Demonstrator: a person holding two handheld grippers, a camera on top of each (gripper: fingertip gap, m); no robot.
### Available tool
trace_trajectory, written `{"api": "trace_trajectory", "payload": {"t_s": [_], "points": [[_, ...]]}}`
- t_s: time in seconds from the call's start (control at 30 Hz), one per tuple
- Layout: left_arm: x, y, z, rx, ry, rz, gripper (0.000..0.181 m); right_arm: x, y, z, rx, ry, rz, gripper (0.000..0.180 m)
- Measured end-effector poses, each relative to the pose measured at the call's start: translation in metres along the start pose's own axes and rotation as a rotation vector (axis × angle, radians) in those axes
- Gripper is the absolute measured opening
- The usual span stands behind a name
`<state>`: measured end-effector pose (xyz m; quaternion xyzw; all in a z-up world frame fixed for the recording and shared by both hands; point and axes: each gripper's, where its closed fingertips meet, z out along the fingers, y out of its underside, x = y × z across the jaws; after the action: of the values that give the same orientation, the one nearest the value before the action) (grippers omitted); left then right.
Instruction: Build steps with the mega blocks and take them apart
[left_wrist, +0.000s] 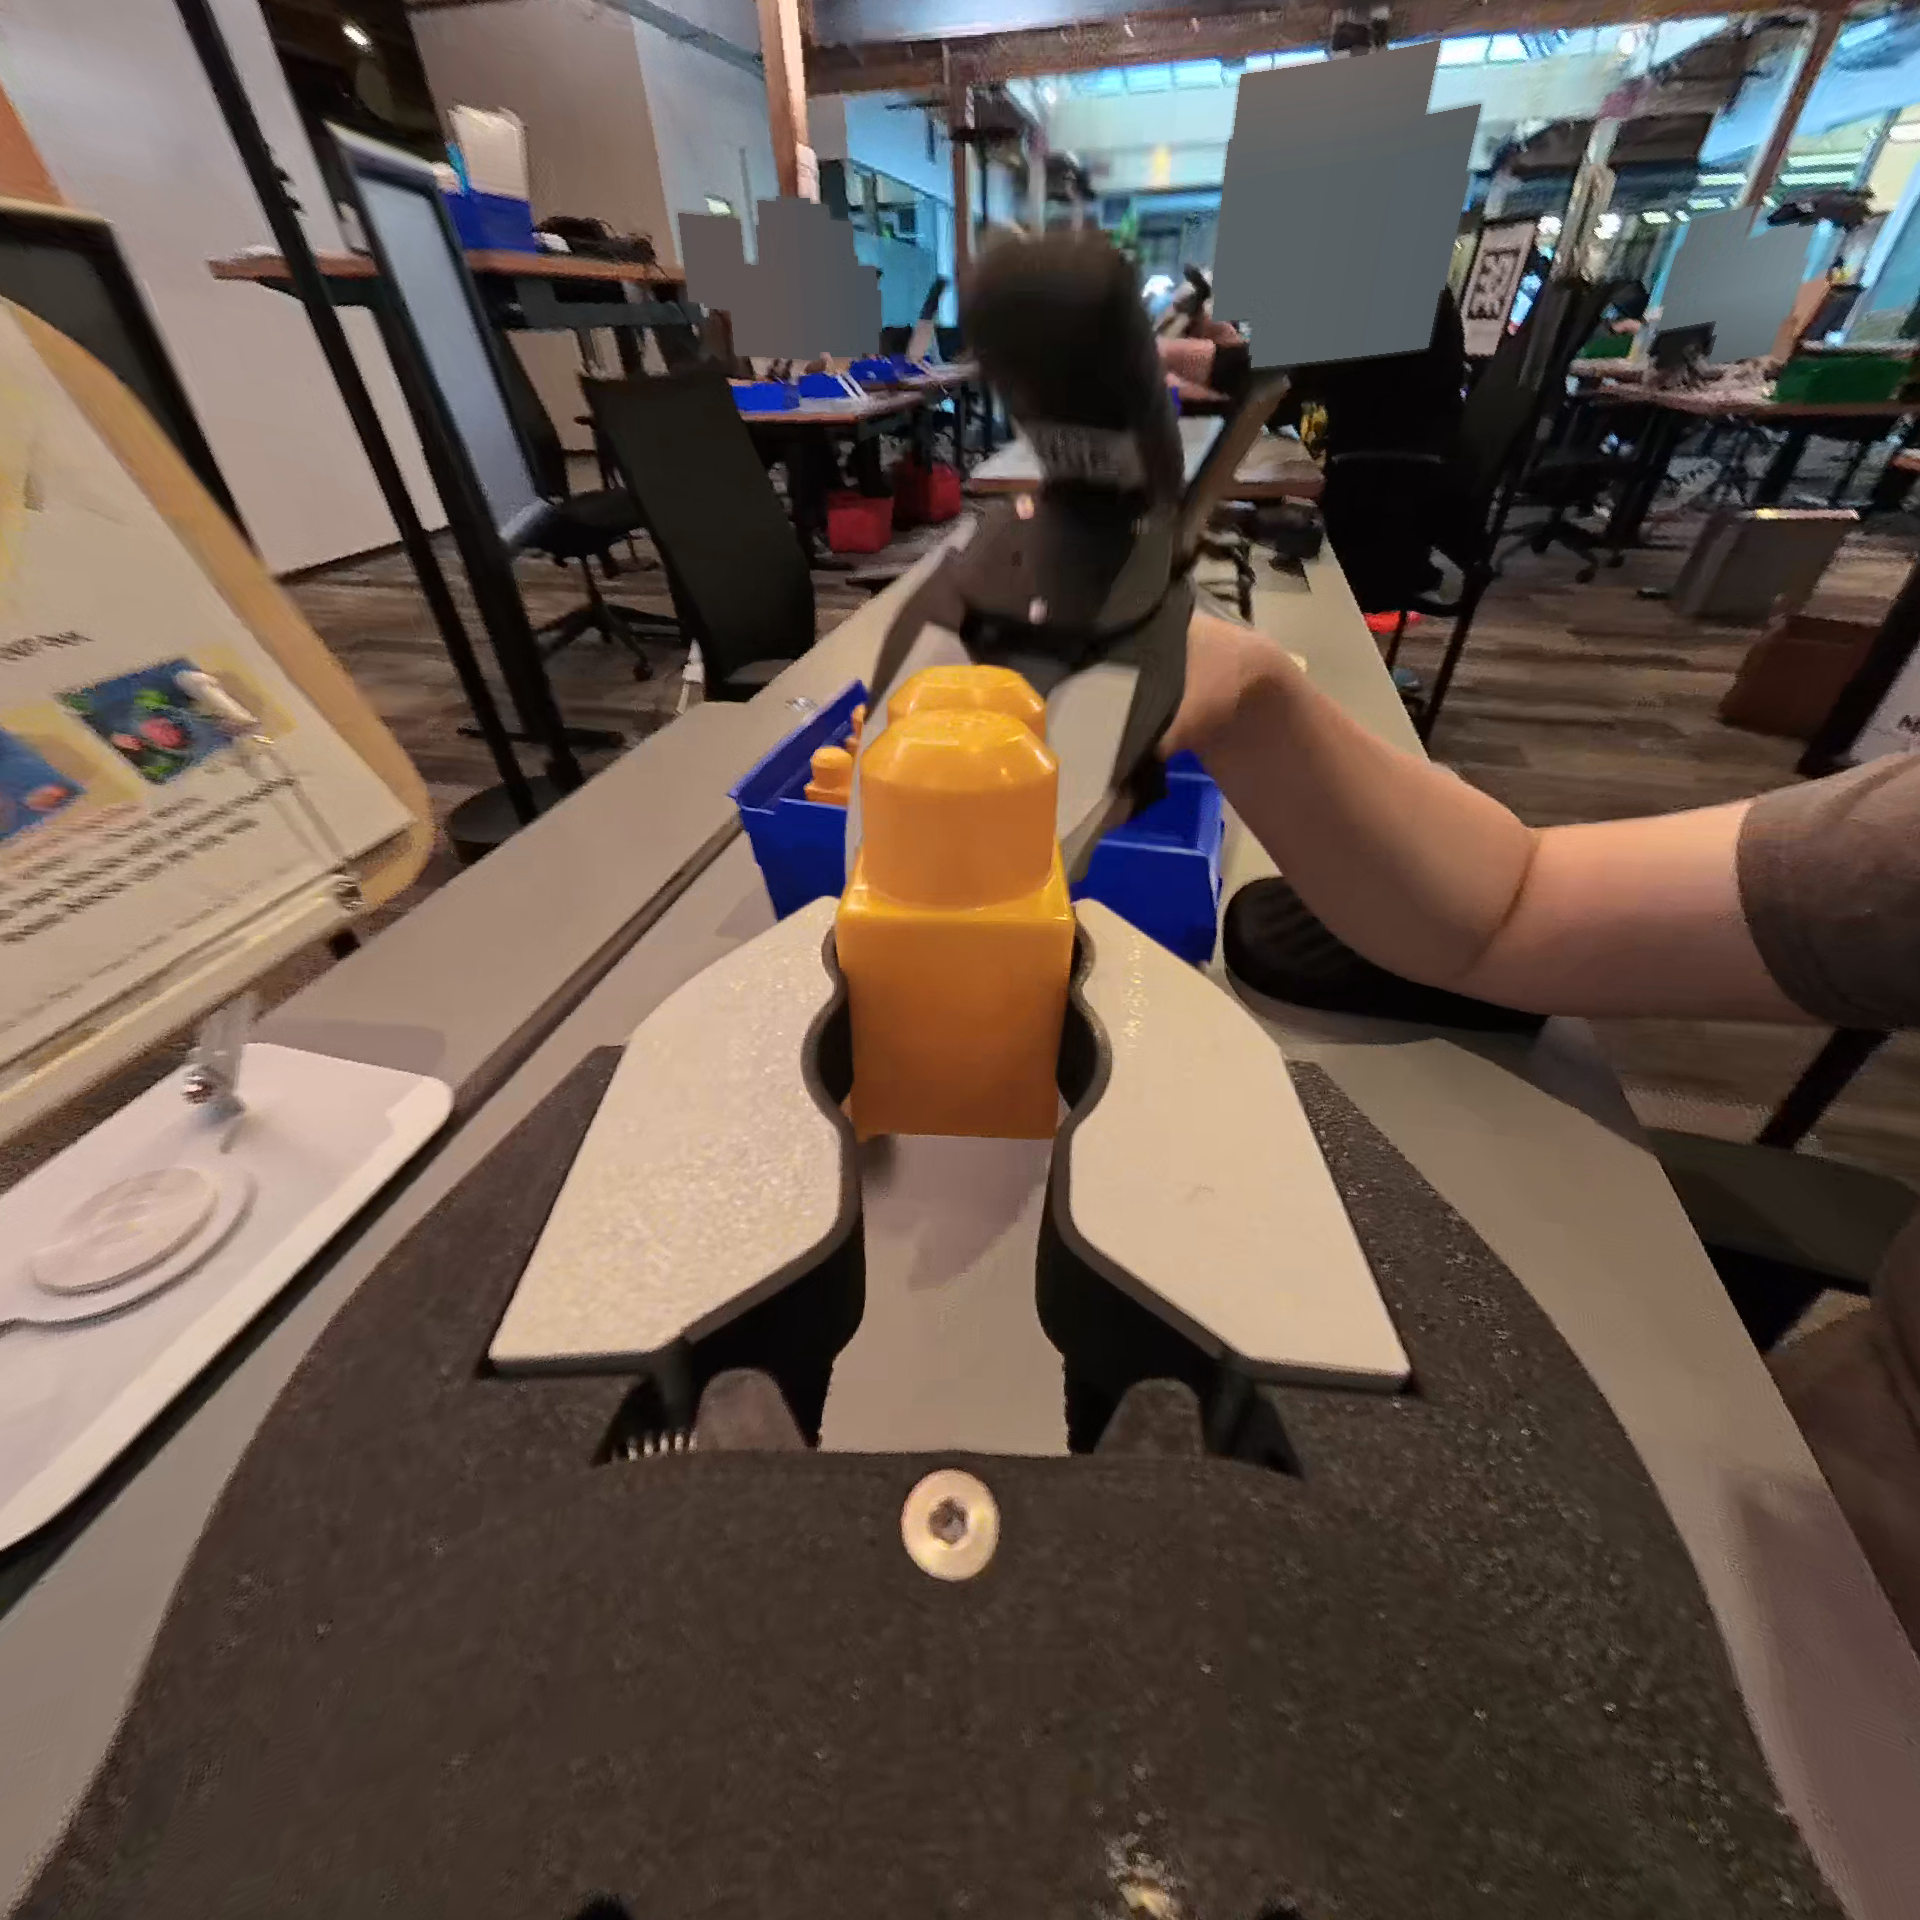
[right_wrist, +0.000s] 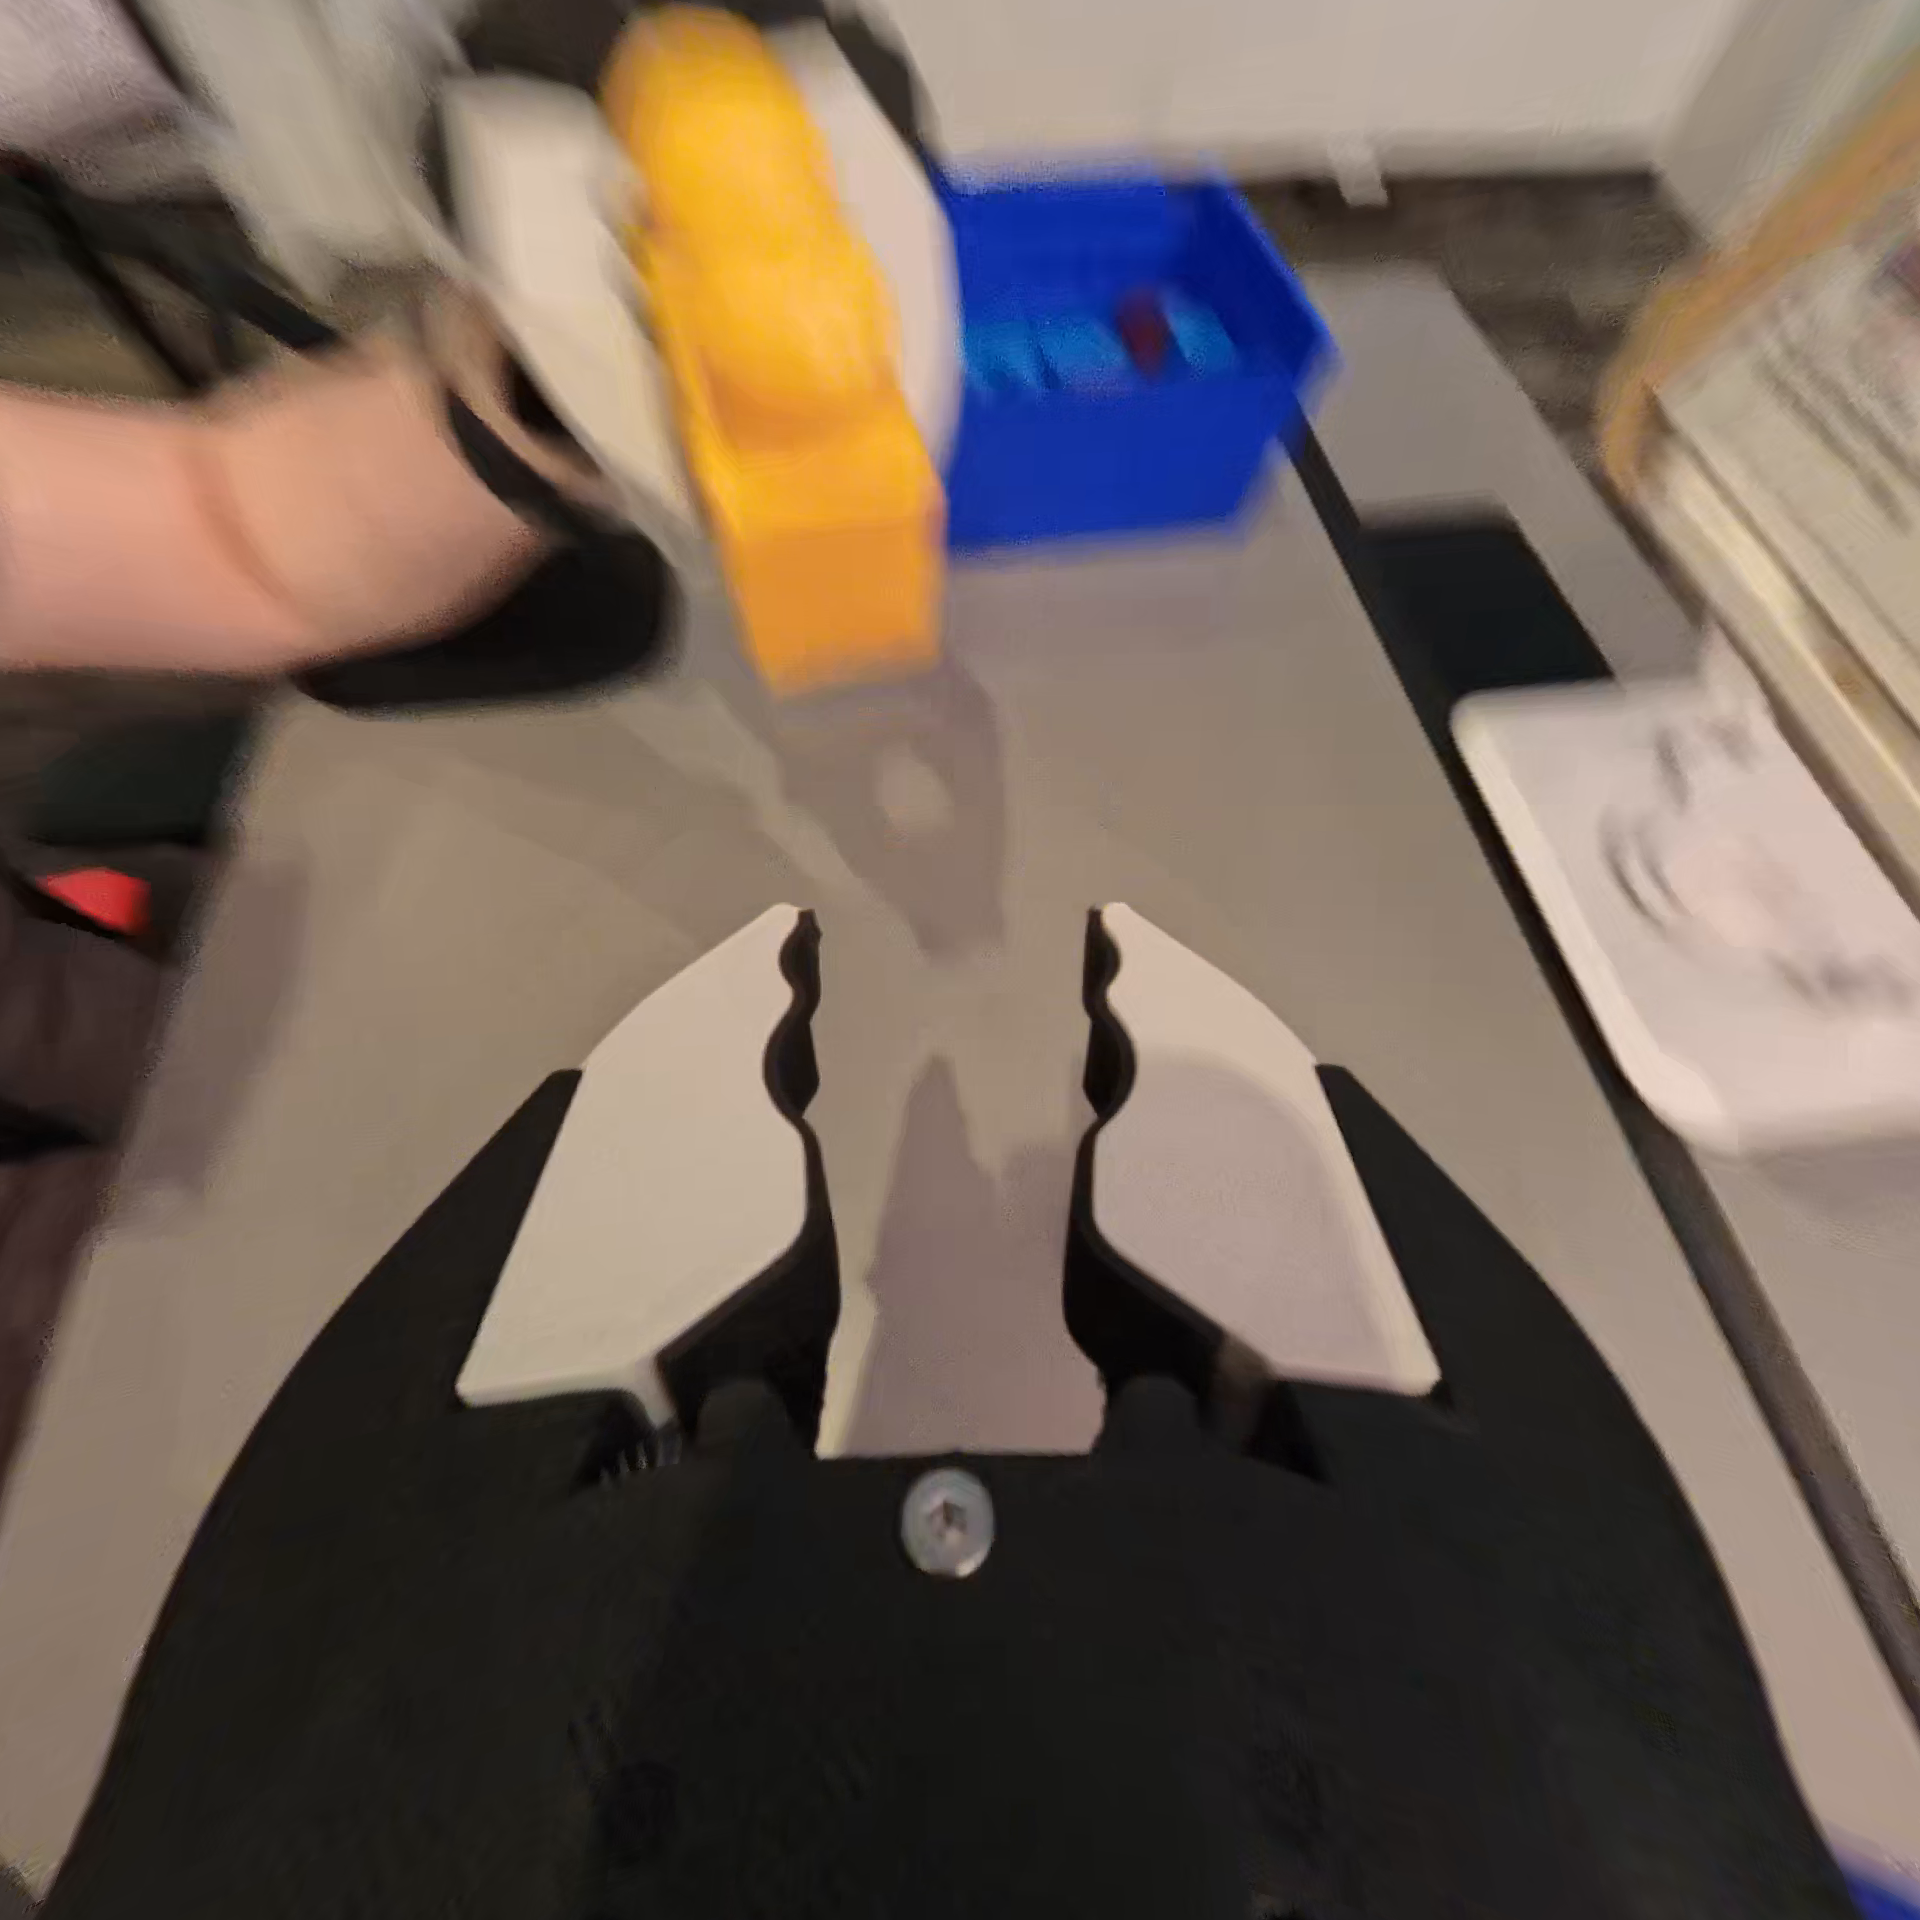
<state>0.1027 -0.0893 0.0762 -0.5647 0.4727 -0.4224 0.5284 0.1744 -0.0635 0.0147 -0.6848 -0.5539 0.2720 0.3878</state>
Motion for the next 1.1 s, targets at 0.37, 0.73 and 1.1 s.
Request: {"api": "trace_trajectory", "payload": {"t_s": [0.37, 0.73, 1.1], "points": [[-0.031, -0.022, -0.055, 0.032, -0.122, 0.012, 0.036, 0.071, 0.123, 0.04, -0.761, 0.156, 0.135, 0.051], [-0.033, -0.022, -0.058, 0.046, -0.103, -0.004, 0.036, 0.073, 0.163, 0.062, -0.933, 0.113, 0.17, 0.04], [-0.025, 0.0, -0.032, 0.055, 0.033, -0.071, 0.036, 0.065, -0.028, -0.021, -0.588, 0.035, 0.118, 0.037]]}}
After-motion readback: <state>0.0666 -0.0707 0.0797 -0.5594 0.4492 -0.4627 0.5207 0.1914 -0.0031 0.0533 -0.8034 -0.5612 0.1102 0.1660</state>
